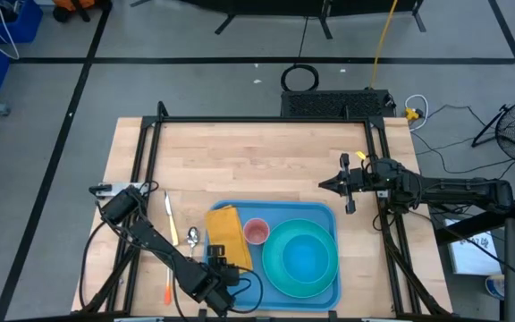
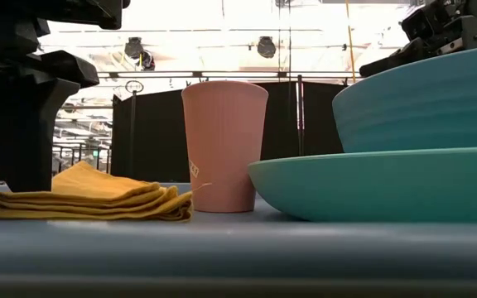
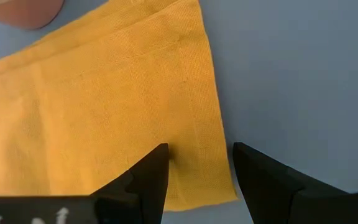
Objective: Set up tray
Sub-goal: Put the yellow napkin on the tray to the left of the pink cup, then put the orange spoon on the yellow napkin on the blue tray
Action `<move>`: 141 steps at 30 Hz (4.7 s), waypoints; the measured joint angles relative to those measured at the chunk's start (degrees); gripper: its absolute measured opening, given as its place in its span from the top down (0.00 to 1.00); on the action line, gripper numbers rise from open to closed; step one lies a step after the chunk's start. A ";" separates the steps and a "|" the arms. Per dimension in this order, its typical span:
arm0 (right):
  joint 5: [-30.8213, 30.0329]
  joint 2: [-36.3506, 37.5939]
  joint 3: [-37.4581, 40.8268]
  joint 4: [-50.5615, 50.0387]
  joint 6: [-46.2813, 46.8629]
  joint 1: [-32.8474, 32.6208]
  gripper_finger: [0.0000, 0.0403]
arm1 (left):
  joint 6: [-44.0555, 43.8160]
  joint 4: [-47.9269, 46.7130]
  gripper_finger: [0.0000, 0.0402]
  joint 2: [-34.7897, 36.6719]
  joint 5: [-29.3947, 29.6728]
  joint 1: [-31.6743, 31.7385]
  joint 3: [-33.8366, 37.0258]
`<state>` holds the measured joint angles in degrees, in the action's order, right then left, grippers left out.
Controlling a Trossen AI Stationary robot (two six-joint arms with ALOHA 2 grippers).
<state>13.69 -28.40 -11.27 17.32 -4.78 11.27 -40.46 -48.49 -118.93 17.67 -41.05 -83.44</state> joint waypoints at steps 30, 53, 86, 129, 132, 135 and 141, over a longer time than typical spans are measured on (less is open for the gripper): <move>-0.02 -0.02 0.00 -0.02 -0.31 0.02 1.00 | 11.66 8.96 0.93 0.18 -6.51 -2.59 0.00; -0.02 0.00 0.00 0.00 -0.42 0.00 1.00 | -22.54 -11.55 0.60 17.02 0.12 -5.44 -0.24; -0.09 -0.02 0.00 -0.57 -0.44 0.01 1.00 | -66.93 -14.40 0.41 16.58 -11.28 3.14 16.17; -0.11 0.00 0.02 -1.31 -0.98 0.01 1.00 | -71.40 -2.46 0.72 16.15 -12.11 -0.02 26.36; -0.11 0.00 0.02 -1.31 -0.92 0.02 1.00 | -69.28 -1.18 0.82 16.15 -12.13 0.63 26.36; -0.11 0.00 0.02 -1.31 -0.90 0.00 1.00 | -68.47 -0.61 0.91 16.13 -12.17 1.07 26.36; -0.11 0.00 0.02 -1.33 -0.96 0.01 1.00 | -68.76 -0.72 0.96 16.09 -12.24 1.23 26.38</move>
<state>13.58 -28.40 -11.25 15.99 -5.74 11.29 -109.21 -49.21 -102.84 5.43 -39.81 -57.06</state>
